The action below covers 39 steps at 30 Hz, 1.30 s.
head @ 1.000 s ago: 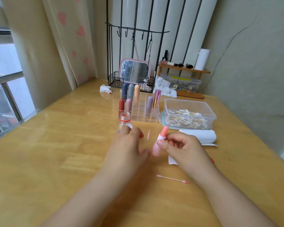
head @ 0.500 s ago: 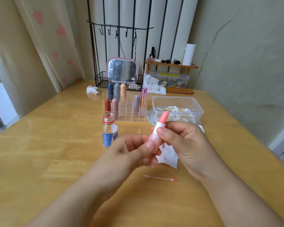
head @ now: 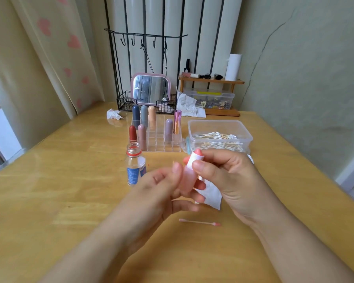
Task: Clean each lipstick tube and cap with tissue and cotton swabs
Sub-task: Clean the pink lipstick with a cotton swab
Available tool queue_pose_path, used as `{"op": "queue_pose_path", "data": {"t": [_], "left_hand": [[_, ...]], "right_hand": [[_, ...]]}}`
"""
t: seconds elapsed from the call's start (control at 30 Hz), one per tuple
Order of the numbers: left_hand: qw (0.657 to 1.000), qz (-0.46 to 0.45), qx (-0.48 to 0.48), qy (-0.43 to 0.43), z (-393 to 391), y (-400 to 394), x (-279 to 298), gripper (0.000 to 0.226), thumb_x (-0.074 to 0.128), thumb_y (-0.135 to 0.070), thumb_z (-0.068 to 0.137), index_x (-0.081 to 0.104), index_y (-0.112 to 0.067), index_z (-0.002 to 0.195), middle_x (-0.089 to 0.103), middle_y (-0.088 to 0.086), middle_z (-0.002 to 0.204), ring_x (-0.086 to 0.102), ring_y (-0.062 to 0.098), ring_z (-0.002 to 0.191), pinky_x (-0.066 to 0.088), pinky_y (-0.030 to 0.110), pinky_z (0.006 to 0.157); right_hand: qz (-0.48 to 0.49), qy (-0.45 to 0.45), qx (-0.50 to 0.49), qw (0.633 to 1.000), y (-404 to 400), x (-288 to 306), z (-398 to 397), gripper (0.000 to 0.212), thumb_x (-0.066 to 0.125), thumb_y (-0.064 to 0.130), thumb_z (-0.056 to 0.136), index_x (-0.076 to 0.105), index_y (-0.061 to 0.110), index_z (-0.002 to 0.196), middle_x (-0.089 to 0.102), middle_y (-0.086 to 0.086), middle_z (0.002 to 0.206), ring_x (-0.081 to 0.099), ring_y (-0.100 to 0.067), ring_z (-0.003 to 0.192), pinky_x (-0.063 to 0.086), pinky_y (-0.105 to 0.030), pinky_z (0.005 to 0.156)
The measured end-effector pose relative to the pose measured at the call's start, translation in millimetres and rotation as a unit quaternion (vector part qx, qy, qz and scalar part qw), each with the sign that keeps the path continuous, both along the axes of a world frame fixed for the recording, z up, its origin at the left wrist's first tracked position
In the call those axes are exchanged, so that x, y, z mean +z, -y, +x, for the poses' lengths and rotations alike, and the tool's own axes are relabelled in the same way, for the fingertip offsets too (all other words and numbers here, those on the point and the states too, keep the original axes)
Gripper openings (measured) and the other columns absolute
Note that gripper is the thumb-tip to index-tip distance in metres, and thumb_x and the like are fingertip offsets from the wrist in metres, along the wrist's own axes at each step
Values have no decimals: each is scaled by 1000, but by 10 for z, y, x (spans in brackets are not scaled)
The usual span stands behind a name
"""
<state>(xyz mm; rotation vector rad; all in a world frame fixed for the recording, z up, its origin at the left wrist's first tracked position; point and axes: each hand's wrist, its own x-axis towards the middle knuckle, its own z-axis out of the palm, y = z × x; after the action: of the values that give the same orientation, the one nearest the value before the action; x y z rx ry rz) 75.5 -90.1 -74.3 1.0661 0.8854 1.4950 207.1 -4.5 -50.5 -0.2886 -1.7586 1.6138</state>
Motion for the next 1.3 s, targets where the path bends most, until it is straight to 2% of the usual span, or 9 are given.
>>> {"op": "queue_pose_path", "data": {"t": [0.1, 0.23, 0.37, 0.47, 0.6, 0.73, 0.87, 1.1, 1.3], "left_hand": [[1000, 10, 27, -7, -39, -16, -26, 69, 87, -43, 55, 60, -1, 103, 65, 4, 75, 61, 16, 65, 51, 24, 64], [998, 37, -56, -4, -55, 7, 0, 28, 67, -39, 81, 68, -10, 82, 62, 5, 77, 58, 16, 63, 51, 25, 65], [991, -2, -125, 48, -81, 34, 47, 31, 63, -39, 85, 71, -9, 93, 59, 4, 71, 55, 15, 59, 49, 25, 59], [998, -12, -45, 40, -117, 37, 114, 29, 54, -33, 85, 74, -12, 83, 56, 6, 65, 51, 15, 53, 48, 25, 55], [994, -29, 88, 63, -295, 23, 184, 29, 58, -29, 84, 64, -2, 90, 56, 6, 64, 51, 15, 51, 49, 23, 52], [986, -62, 136, 77, -395, 9, 196, 34, 57, -31, 72, 61, -3, 92, 57, 3, 61, 50, 13, 48, 49, 20, 51], [986, -66, 133, 77, -381, 16, 182, 30, 60, -30, 71, 62, -7, 89, 56, 2, 63, 50, 12, 48, 46, 20, 53], [980, -68, 155, 102, -410, 40, 219, 36, 61, -31, 67, 62, -6, 93, 55, 2, 63, 49, 11, 48, 45, 19, 53], [979, -80, 159, 102, -411, 28, 228, 36, 62, -32, 66, 63, -7, 91, 55, 1, 62, 49, 11, 47, 41, 24, 57]], "right_hand": [[7, -2, -6, 1000, 12, 0, -10, 14, 63, 11, 79, 75, 17, 73, 67, -6, 63, 60, -18, 55, 51, -24, 54], [2, -13, 4, 1000, 29, 10, -5, 11, 63, 11, 80, 72, 11, 75, 62, -9, 57, 57, -16, 46, 51, -22, 58], [-8, 13, 11, 1000, -12, -34, -2, 17, 69, 25, 76, 73, 11, 86, 59, -2, 58, 58, -21, 53, 52, -35, 64], [-17, 24, 35, 999, 22, 5, -33, 30, 68, 26, 84, 69, 2, 103, 64, -2, 66, 62, -18, 60, 54, -34, 67], [105, 212, -125, 964, -53, -154, -72, 23, 66, 31, 83, 66, 31, 106, 53, 11, 75, 47, 5, 61, 43, -12, 63], [284, 354, -91, 886, 5, -370, -245, 31, 64, 20, 89, 64, 27, 119, 52, 8, 98, 48, 2, 78, 41, -6, 69], [442, 379, -58, 811, -50, -478, -490, 38, 55, 15, 92, 58, 33, 126, 49, 8, 120, 45, -10, 112, 36, -24, 98], [470, 380, -78, 793, -151, -511, -802, 22, 54, 20, 89, 49, 18, 110, 52, -1, 115, 52, -21, 107, 47, -37, 85], [418, 386, -101, 816, -236, -677, -933, 26, 61, 29, 78, 41, 31, 95, 56, 6, 98, 60, -19, 88, 53, -42, 74]]}}
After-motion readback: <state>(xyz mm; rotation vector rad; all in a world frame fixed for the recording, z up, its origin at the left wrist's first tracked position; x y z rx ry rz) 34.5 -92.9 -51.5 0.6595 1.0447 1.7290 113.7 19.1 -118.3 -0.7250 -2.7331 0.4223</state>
